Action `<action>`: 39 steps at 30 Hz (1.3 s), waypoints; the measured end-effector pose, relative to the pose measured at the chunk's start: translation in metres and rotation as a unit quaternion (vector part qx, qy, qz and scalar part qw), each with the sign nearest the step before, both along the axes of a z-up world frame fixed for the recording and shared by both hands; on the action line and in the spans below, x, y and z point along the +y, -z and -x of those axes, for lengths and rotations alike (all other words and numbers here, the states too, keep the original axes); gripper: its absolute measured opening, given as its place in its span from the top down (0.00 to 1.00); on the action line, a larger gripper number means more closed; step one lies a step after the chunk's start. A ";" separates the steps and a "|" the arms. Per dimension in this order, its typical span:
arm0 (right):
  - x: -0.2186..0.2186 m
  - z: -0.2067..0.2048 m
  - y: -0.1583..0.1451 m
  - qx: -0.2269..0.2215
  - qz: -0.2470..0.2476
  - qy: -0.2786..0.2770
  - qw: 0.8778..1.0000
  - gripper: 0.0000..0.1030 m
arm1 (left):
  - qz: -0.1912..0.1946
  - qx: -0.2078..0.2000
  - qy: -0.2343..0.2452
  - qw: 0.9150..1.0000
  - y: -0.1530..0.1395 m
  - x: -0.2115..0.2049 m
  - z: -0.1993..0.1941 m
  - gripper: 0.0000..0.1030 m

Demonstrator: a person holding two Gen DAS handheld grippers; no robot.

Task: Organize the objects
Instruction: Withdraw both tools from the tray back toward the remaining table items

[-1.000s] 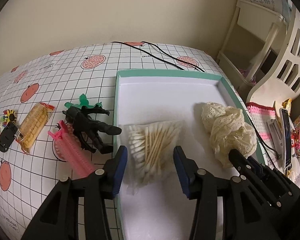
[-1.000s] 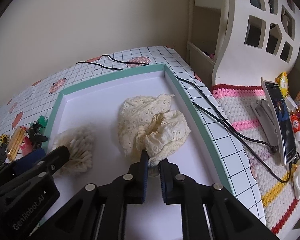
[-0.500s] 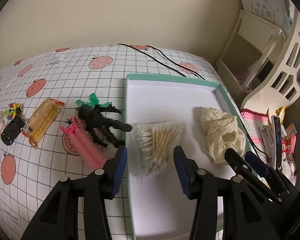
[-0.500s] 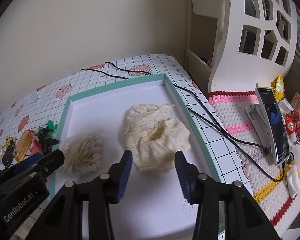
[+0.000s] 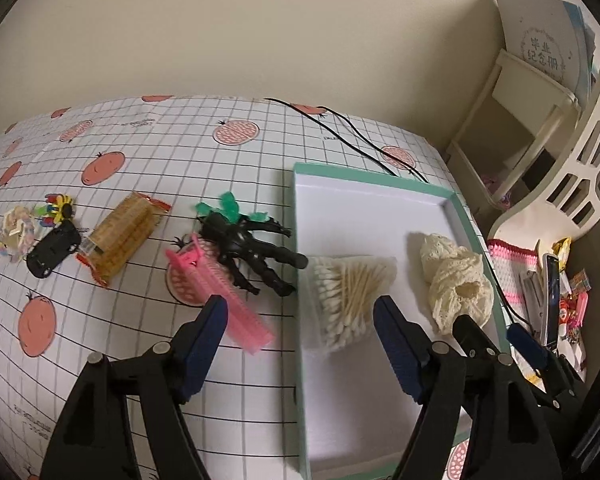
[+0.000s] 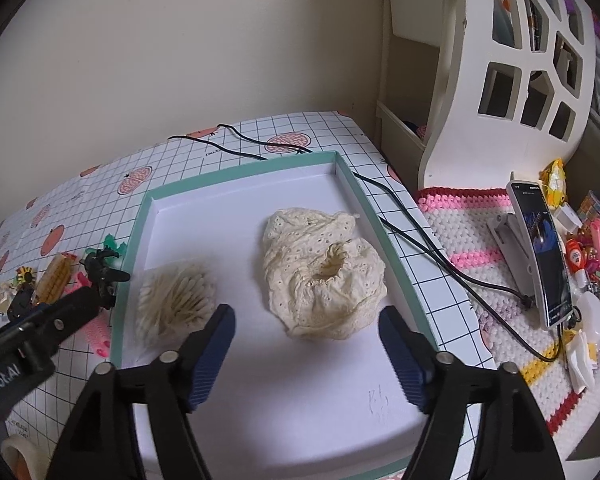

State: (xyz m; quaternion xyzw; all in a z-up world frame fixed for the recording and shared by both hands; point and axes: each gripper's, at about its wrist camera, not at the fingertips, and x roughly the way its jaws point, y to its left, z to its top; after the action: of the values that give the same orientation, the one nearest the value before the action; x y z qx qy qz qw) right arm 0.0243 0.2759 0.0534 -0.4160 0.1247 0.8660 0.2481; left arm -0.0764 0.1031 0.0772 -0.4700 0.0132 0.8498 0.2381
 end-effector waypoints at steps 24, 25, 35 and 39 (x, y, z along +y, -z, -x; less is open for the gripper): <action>-0.074 0.045 -0.005 0.018 -0.006 -0.047 0.999 0.01 | -0.001 0.030 -0.097 0.995 0.003 -0.101 0.045 0.02; -0.080 0.048 -0.006 0.018 -0.012 -0.057 0.998 0.01 | -0.003 0.030 -0.102 0.994 0.003 -0.107 0.048 0.02; -0.116 0.081 -0.008 0.024 -0.023 -0.113 0.993 0.01 | 0.003 0.052 -0.141 0.989 0.001 -0.155 0.080 0.02; -0.123 0.092 -0.007 0.021 -0.028 -0.124 0.992 0.01 | -0.009 0.048 -0.170 0.984 0.003 -0.179 0.097 0.02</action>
State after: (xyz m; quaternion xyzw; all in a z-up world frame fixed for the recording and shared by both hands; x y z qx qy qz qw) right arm -0.0678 0.1529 0.0600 -0.4028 0.0529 0.9018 0.1474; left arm -0.1731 -0.0761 0.0742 -0.4217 -0.0631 0.8997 0.0933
